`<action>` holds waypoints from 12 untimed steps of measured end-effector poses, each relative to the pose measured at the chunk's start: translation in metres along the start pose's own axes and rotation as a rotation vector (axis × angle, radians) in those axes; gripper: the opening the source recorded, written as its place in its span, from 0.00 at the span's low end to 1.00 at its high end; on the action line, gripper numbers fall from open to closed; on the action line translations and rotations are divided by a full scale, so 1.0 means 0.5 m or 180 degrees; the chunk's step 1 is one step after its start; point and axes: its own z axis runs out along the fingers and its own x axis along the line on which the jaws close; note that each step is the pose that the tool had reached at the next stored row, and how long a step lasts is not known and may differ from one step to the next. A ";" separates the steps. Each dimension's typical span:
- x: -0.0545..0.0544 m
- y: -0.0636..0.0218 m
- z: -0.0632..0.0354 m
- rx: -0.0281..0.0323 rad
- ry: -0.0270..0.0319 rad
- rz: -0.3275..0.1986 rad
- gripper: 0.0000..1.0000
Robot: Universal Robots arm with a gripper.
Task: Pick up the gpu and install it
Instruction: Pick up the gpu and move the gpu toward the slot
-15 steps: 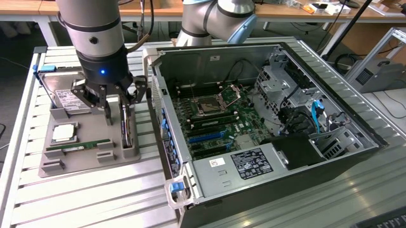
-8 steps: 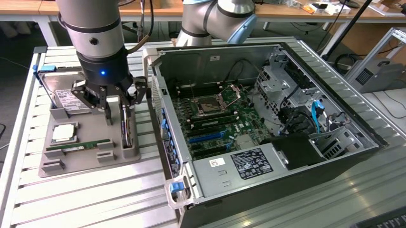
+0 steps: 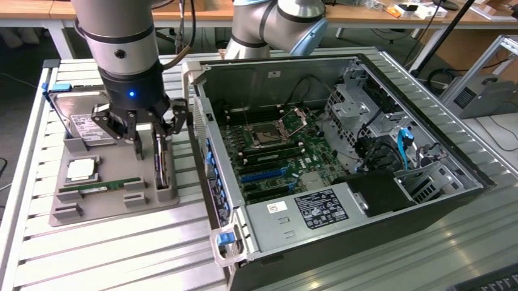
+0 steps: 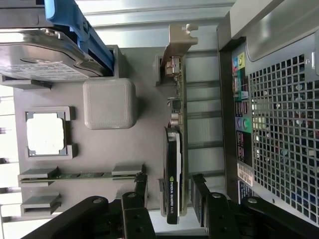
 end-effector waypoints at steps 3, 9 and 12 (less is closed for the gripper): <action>0.000 0.000 0.002 0.0008 -0.0001 0.0000 0.48; 0.000 0.000 0.005 0.0027 -0.0002 -0.0001 0.48; 0.000 0.001 0.007 0.0038 -0.0003 -0.0001 0.48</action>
